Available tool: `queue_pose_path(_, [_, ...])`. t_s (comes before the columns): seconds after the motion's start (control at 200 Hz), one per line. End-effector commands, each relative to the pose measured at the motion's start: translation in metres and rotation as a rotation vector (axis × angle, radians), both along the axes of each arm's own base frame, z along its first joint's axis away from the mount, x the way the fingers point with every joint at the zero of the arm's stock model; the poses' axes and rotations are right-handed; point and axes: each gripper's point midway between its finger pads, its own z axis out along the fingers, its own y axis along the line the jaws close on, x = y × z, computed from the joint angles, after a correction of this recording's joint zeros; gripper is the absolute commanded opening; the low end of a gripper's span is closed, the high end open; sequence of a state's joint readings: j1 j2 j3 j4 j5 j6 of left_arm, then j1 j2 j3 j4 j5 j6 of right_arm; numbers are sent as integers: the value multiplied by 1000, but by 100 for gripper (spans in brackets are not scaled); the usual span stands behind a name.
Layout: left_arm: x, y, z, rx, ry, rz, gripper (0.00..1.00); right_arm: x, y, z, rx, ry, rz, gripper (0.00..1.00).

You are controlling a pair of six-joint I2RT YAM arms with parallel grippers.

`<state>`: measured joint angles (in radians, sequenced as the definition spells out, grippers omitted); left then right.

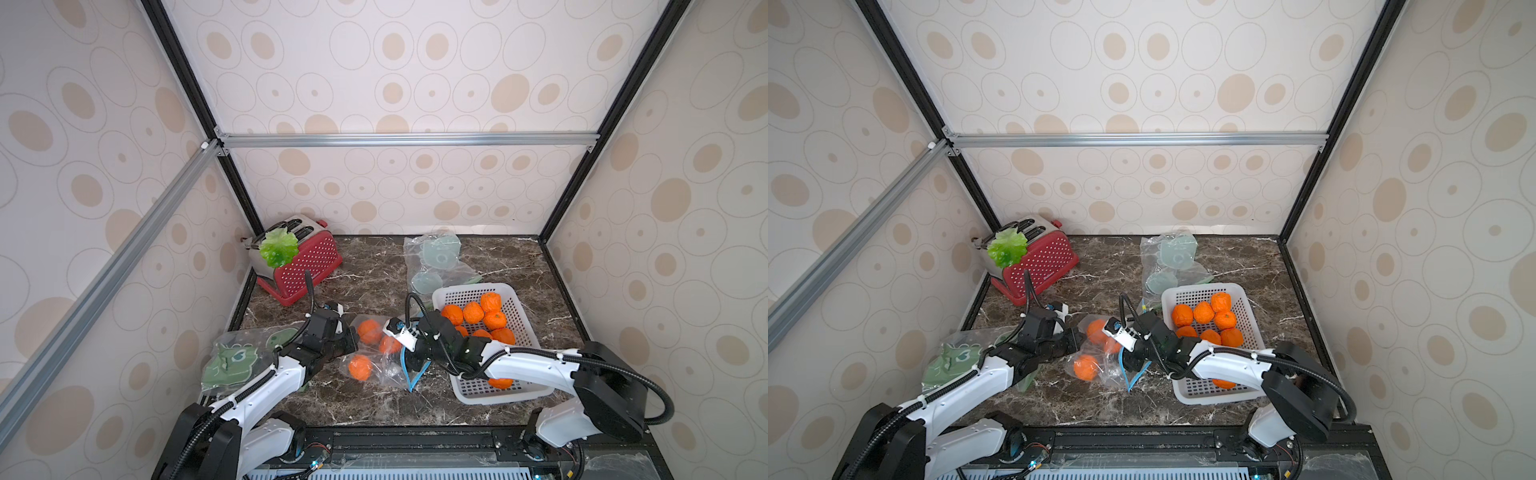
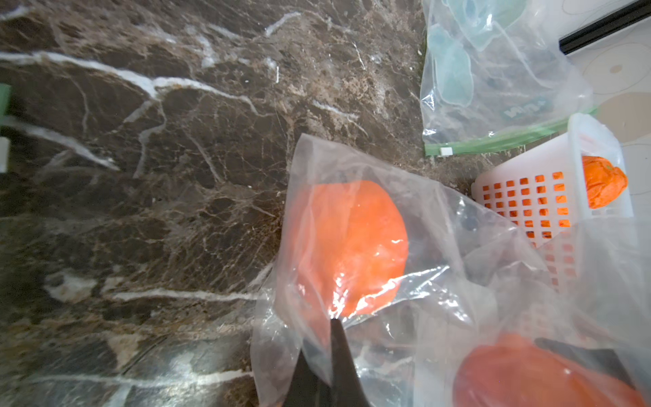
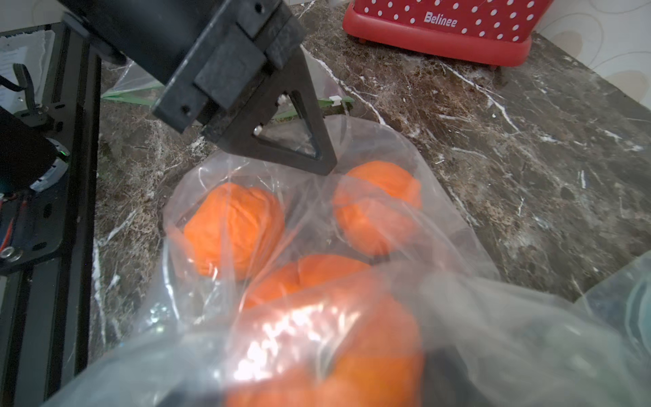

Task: Open the zip-top bag and take out the orange
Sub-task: Pick up the orange from the zipper food storage bag, then place the orange in the basket.

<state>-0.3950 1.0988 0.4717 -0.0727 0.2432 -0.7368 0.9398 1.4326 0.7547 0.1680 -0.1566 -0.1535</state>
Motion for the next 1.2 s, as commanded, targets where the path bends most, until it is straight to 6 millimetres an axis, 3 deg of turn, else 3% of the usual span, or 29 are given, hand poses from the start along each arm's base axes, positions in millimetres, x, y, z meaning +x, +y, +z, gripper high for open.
queue_pose_path(0.0, [7,21,-1,73,-10,90,0,-5,-26,7,-23,26,-30,48])
queue_pose_path(0.541, [6,33,7,101,-47,141,0,-8,-82,52,-11,48,-224,45])
queue_pose_path(1.192, [5,35,10,112,-61,139,0,-19,-96,82,14,67,-251,43])
